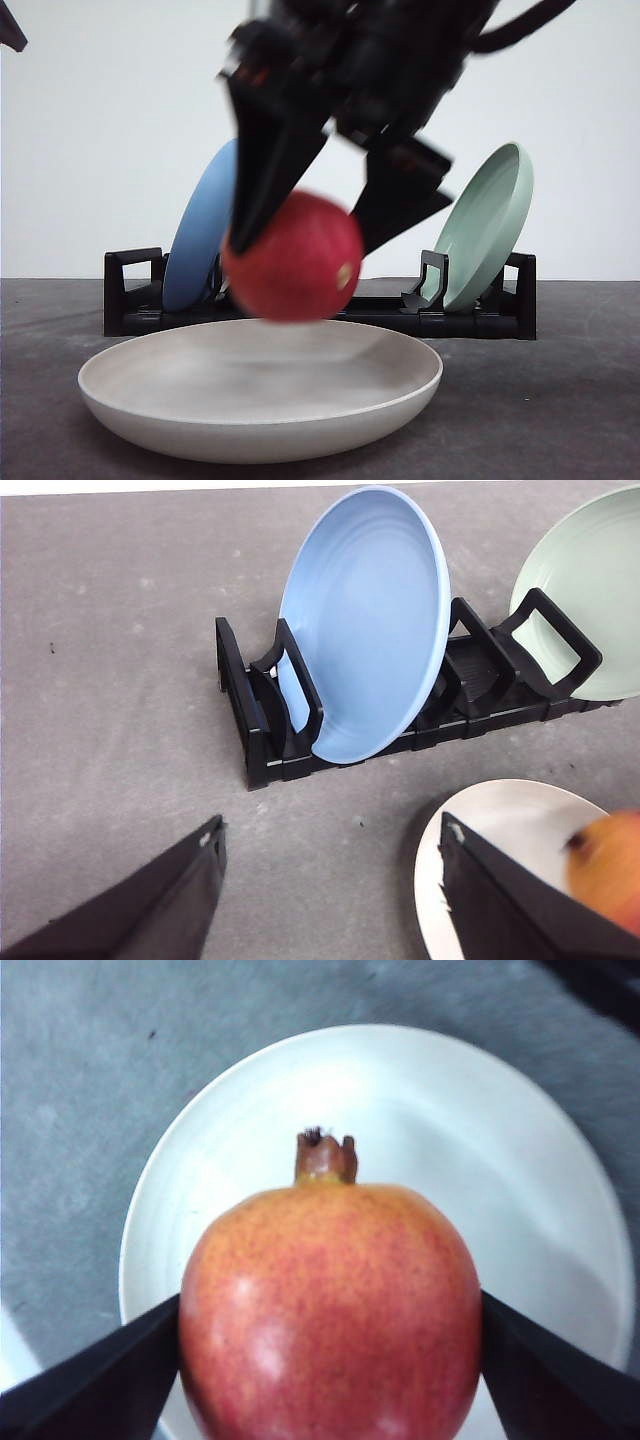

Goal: Place pomegranate in white plate

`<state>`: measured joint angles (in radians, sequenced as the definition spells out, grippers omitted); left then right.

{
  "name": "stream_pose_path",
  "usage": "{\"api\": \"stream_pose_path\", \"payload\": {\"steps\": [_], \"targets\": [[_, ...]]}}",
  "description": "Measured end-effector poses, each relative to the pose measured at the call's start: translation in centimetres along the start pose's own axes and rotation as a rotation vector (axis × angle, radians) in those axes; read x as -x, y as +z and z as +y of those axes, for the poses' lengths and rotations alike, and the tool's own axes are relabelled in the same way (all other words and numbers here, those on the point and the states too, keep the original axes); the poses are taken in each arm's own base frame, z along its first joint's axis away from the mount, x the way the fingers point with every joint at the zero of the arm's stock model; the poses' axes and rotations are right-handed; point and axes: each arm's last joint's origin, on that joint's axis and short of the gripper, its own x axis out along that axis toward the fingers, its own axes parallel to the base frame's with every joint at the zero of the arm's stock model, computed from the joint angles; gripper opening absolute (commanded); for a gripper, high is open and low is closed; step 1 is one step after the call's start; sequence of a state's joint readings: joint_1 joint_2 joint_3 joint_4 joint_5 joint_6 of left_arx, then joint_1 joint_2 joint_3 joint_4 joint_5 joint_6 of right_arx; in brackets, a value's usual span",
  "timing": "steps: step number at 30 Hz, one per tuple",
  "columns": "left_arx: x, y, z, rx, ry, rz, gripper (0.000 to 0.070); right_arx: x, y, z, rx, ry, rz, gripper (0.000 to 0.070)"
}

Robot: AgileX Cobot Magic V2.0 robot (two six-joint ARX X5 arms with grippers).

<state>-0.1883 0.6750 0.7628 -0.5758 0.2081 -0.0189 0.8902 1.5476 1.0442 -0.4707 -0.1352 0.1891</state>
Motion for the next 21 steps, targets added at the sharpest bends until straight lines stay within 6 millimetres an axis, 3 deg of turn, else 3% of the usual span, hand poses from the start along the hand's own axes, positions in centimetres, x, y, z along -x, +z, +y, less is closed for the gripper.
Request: {"api": "stream_pose_path", "payload": {"steps": [7,21], "targets": [[0.0,0.0,0.0,0.0,0.0,0.0,0.0394,-2.6,-0.1,0.0,0.012,-0.025,0.017,0.0506],[0.0,0.0,0.0,0.0,0.0,0.0,0.0394,-3.1,-0.1,-0.1,0.01,-0.031,0.027,0.0539]]}}
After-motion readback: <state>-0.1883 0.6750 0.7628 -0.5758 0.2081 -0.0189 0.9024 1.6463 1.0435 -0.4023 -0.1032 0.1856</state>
